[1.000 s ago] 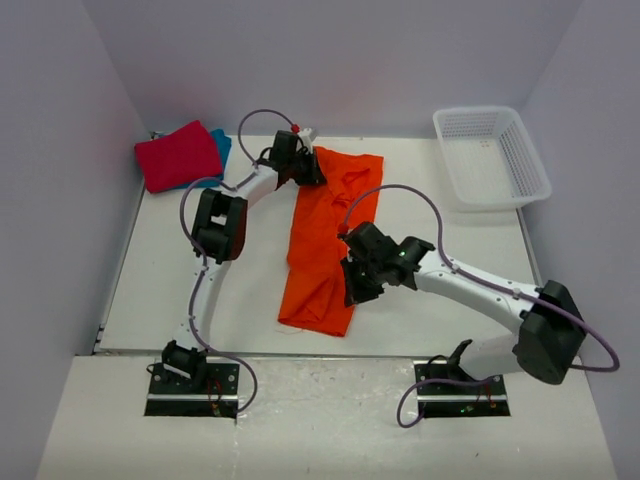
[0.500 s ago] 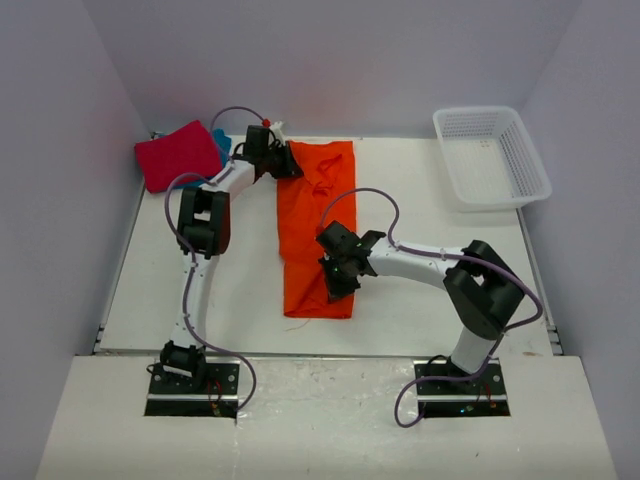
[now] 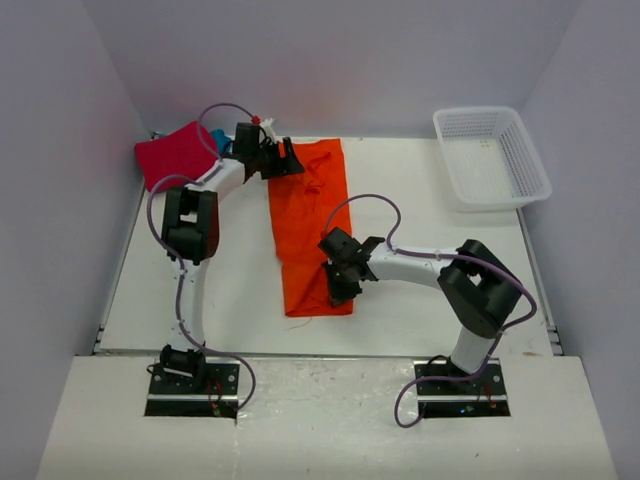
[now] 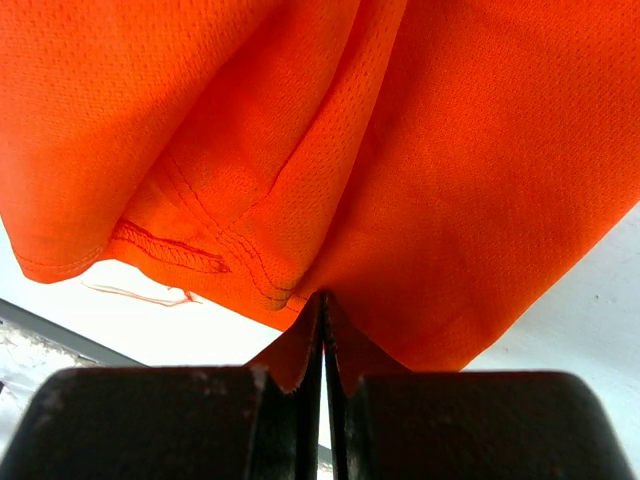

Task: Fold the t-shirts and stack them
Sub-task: Grab the bottom of the folded rectangular tshirt with both arms

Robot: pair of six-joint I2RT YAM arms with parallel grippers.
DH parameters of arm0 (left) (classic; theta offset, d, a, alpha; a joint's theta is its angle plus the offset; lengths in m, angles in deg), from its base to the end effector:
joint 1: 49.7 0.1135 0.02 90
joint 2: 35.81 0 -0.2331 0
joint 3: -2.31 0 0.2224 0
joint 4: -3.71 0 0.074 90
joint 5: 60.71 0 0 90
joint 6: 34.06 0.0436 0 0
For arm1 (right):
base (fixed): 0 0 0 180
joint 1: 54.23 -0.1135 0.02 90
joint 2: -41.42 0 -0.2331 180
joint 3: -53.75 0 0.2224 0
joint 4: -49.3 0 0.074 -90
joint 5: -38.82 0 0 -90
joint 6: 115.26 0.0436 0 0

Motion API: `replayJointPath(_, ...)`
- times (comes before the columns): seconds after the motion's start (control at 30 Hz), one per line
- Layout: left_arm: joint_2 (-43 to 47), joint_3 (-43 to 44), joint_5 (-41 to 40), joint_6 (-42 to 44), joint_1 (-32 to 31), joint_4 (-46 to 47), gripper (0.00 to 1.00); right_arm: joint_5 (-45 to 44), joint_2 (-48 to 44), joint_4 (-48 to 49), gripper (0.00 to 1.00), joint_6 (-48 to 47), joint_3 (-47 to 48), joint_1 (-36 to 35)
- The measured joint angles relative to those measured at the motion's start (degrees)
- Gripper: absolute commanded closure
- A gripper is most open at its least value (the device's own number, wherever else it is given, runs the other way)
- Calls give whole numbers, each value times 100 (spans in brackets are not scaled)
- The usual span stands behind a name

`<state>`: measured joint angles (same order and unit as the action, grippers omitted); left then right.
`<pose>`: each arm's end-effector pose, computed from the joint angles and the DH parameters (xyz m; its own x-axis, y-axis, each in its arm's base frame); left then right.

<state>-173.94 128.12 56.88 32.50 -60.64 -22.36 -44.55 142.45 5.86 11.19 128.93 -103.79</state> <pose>0.4862 -0.1146 0.1517 -0.7681 -0.2106 -0.6047 0.2388 0.7820 -0.5757 0.1948 0.2363 0.1356 -0.9529 -0.2083 -0.2203 -0.2689 0.9162 0.2970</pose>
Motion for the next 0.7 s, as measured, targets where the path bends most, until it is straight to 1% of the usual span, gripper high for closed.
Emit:
replayJointPath(0.03,234,-203,-87,-2,-2,-63,8,4,2,17,100,7,-2,0)
replayJointPath(0.07,501,-433,-212,-2,-15,-92,3,11,7,35,100,13,-4,0)
replayJointPath(0.17,1541,-1150,-826,-42,-98,-295,0,44,13,131,100,48,-31,2)
replayJointPath(0.27,2802,-1917,-1956,-70,-446,-474,0,96,13,258,100,83,-66,2)
replayJointPath(0.33,3679,-2485,-2752,-201,-916,-601,1,149,15,326,100,105,-76,2)
replayJointPath(0.4,4557,-3241,-3392,-437,-1563,-564,6,195,28,380,100,114,-76,2)
replayJointPath(0.43,4907,-3613,-3512,-562,-1836,-575,8,197,35,387,100,116,-74,2)
replayJointPath(0.47,5261,-4085,-3615,-704,-2083,-544,13,197,35,391,100,120,-74,0)
replayJointPath(0.57,5864,-5217,-3895,-1025,-2402,-673,17,151,-13,372,100,129,-74,-26)
replayJointPath(0.7,6172,-6282,-4277,-1368,-2649,-1038,21,-20,-393,111,100,109,-70,-74)
